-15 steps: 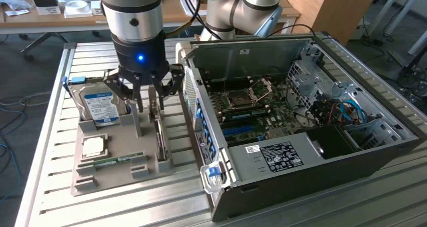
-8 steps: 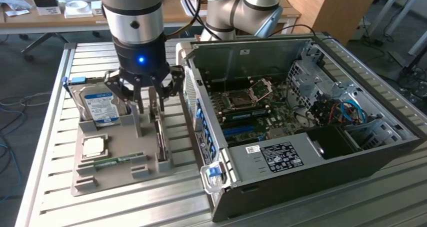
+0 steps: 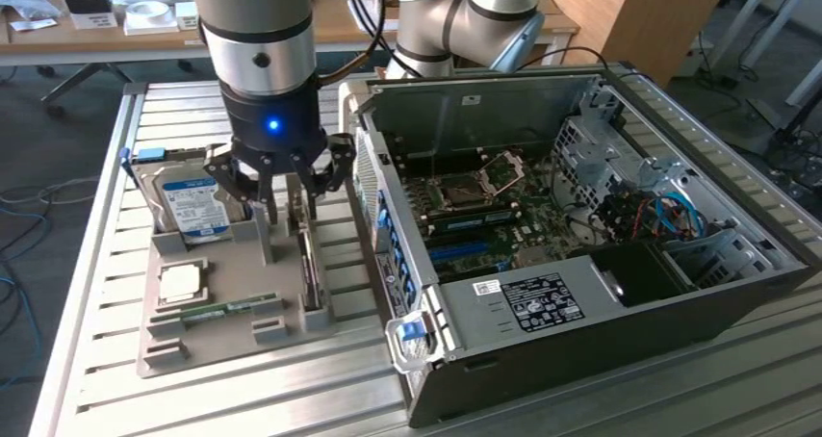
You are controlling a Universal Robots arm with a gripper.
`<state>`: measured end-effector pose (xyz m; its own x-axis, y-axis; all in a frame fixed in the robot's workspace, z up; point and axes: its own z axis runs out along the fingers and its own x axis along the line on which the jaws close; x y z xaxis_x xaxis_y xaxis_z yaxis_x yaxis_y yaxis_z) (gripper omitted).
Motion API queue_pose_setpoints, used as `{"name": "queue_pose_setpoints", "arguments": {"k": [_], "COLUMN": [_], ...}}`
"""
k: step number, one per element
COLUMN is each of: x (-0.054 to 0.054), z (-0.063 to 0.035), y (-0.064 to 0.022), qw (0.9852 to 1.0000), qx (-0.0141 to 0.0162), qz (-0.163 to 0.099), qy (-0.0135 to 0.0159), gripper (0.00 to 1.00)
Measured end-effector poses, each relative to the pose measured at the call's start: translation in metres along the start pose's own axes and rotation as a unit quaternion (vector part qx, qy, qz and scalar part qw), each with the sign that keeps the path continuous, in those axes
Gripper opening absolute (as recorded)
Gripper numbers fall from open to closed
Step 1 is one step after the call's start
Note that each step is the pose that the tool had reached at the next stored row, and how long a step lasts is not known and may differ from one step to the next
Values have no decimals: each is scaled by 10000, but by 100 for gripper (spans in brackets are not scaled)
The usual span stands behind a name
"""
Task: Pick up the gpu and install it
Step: 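Pick up the gpu and move the gpu toward the slot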
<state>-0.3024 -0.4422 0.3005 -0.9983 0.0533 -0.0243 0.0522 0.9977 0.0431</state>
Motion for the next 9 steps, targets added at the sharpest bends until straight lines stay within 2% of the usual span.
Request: {"name": "queue_pose_setpoints", "arguments": {"k": [4,9], "x": [1,1], "z": [49,52], "y": [-2,-2], "qw": [10000,10000], "qx": [-1,0], "qz": [0,0], "qy": [-1,0], "gripper": [47,47]}}
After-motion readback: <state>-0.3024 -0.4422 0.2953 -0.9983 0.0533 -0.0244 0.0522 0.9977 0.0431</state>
